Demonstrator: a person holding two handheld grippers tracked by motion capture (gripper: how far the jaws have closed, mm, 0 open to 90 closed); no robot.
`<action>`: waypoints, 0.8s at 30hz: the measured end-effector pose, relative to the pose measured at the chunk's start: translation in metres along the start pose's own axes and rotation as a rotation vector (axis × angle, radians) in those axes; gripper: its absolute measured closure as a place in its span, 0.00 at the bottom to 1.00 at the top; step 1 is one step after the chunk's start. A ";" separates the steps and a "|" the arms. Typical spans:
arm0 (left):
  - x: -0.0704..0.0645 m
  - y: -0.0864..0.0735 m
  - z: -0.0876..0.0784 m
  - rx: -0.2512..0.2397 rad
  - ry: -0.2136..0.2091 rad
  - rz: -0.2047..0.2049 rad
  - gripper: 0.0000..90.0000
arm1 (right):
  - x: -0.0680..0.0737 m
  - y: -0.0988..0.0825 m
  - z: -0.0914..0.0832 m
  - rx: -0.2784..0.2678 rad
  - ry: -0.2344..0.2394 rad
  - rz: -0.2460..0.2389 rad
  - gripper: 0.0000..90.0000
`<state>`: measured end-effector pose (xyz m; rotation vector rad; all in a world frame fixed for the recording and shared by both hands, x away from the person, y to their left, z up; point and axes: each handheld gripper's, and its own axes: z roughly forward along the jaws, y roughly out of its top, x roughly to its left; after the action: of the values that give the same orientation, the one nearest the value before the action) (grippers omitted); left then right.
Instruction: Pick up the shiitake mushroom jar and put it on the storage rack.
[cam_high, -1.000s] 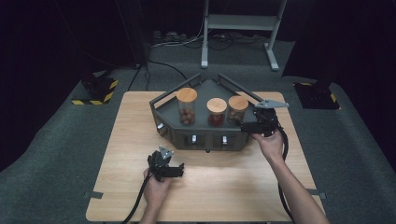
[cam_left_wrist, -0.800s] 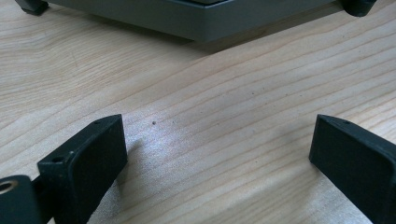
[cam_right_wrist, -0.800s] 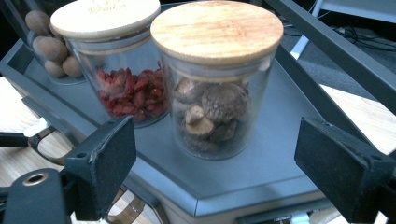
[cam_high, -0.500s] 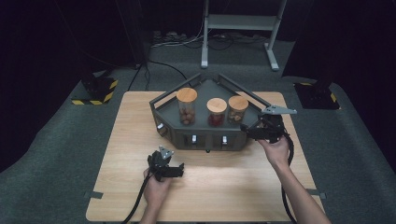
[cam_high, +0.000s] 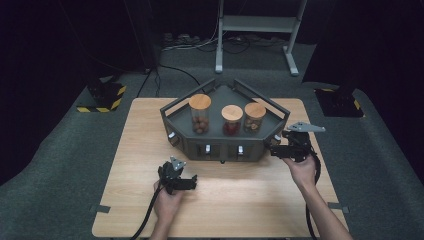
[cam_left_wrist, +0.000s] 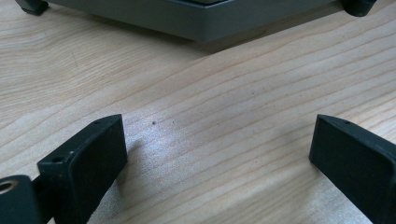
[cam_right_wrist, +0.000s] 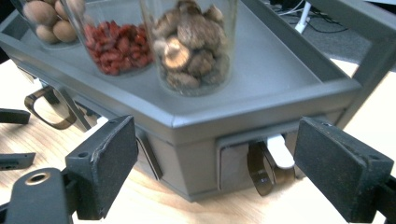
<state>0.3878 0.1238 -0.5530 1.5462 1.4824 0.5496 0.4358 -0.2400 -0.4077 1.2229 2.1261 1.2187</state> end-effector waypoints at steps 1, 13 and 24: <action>0.000 0.000 0.000 0.000 0.000 0.000 0.05 | -0.001 -0.002 0.000 0.000 -0.004 0.003 0.15; 0.000 0.000 0.000 0.001 0.001 0.001 0.05 | -0.007 -0.022 -0.001 0.006 -0.021 0.024 0.15; 0.000 0.000 0.000 -0.001 0.000 -0.001 0.05 | -0.006 -0.037 0.003 0.017 -0.036 0.025 0.15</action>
<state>0.3879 0.1237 -0.5530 1.5440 1.4823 0.5496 0.4229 -0.2518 -0.4410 1.2730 2.1053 1.1828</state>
